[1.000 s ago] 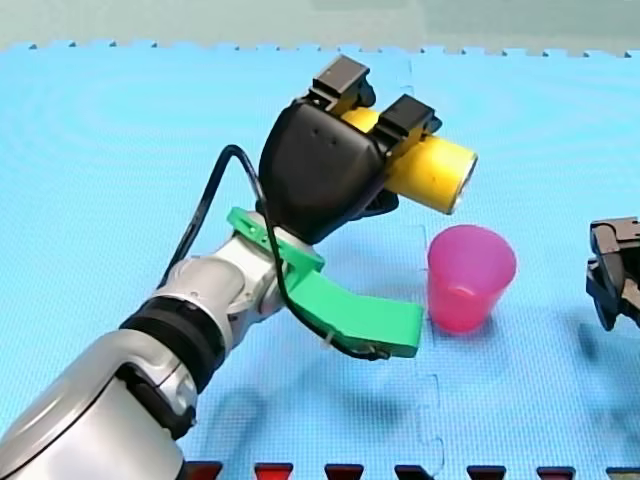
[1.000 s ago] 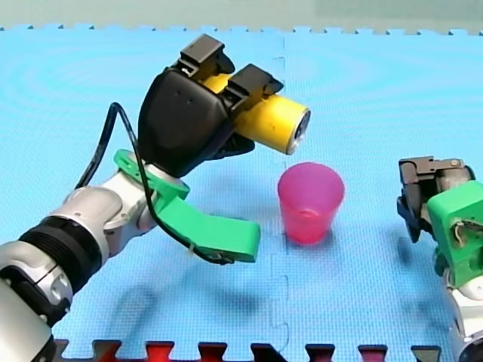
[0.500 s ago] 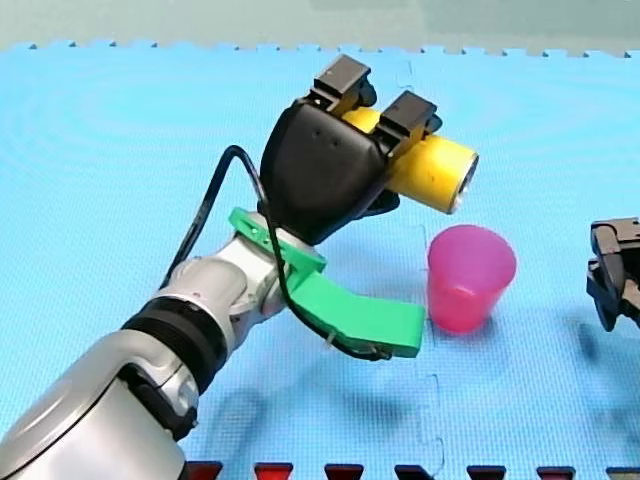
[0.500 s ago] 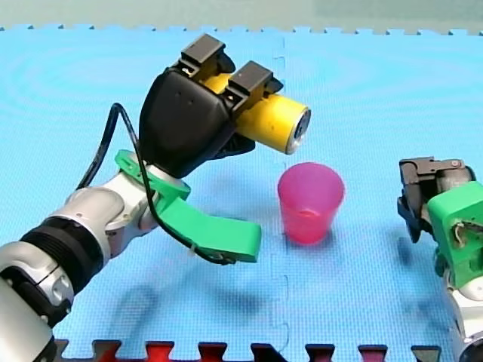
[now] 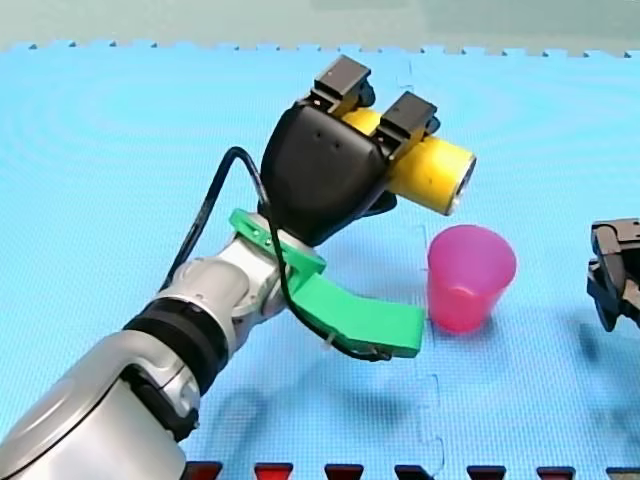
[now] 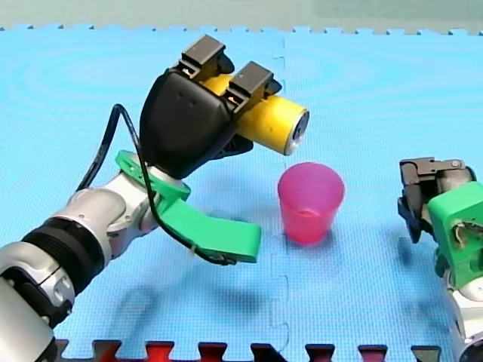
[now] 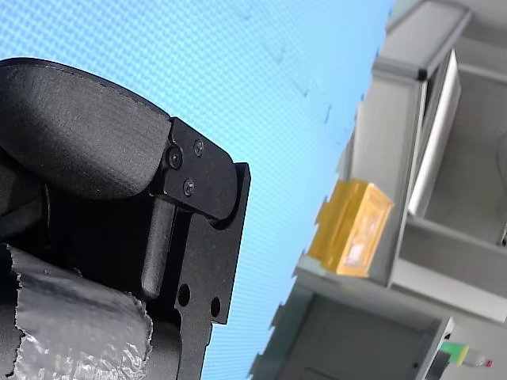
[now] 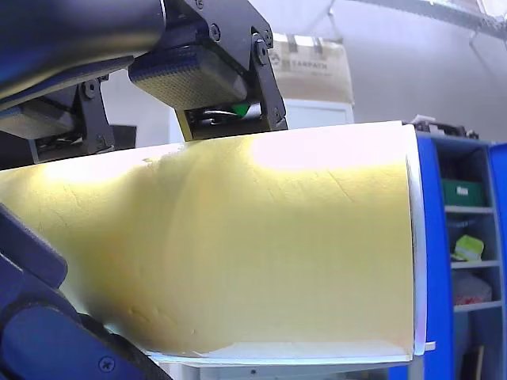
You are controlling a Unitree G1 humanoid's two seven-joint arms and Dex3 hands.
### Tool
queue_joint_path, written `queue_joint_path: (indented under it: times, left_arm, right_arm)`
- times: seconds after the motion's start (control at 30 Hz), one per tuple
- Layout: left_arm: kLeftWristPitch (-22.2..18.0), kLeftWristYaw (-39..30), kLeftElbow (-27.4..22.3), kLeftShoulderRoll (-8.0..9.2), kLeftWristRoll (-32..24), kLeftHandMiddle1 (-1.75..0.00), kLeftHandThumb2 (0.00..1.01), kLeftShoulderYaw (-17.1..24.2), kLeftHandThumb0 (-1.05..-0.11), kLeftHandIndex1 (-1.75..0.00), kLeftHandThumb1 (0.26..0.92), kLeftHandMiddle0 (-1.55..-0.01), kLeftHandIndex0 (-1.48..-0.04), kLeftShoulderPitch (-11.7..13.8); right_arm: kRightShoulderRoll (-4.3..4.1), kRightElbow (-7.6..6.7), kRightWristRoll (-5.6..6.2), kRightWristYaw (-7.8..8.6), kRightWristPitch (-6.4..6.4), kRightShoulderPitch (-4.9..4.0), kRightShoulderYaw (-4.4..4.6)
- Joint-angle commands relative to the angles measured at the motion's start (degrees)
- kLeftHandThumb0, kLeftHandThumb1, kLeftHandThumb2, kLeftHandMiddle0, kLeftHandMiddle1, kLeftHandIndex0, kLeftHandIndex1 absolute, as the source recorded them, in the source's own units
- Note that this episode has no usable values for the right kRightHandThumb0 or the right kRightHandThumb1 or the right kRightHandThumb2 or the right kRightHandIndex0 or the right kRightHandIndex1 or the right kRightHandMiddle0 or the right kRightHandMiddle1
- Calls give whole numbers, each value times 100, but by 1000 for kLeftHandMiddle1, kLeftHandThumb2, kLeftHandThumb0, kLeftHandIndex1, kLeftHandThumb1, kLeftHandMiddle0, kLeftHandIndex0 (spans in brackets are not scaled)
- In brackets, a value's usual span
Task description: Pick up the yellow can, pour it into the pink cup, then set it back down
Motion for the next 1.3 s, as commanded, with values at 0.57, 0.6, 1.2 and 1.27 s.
queue_joint_path:
  times: [0.57,0.6,1.2,1.27]
  left_arm:
    - [-506,310,104,65,-597,-1746,1,500,-345,-529,901,-780,-1006,53]
    - [-628,305,141,53,-725,-1640,1,598,-367,-380,896,-821,-1052,80]
    - [-3286,-2531,82,-258,-4055,-37,6,2849,-445,-5,766,-1292,-1196,827]
    - [-3355,-3111,45,-337,-4508,-34,7,3098,-438,-8,773,-1301,-1205,901]
  right_arm:
    - [17,23,175,195,-58,5,-92]
    - [16,21,182,210,-54,5,-98]
    - [-26,10,206,331,30,-46,-134]
    - [-25,4,220,360,31,-46,-142]
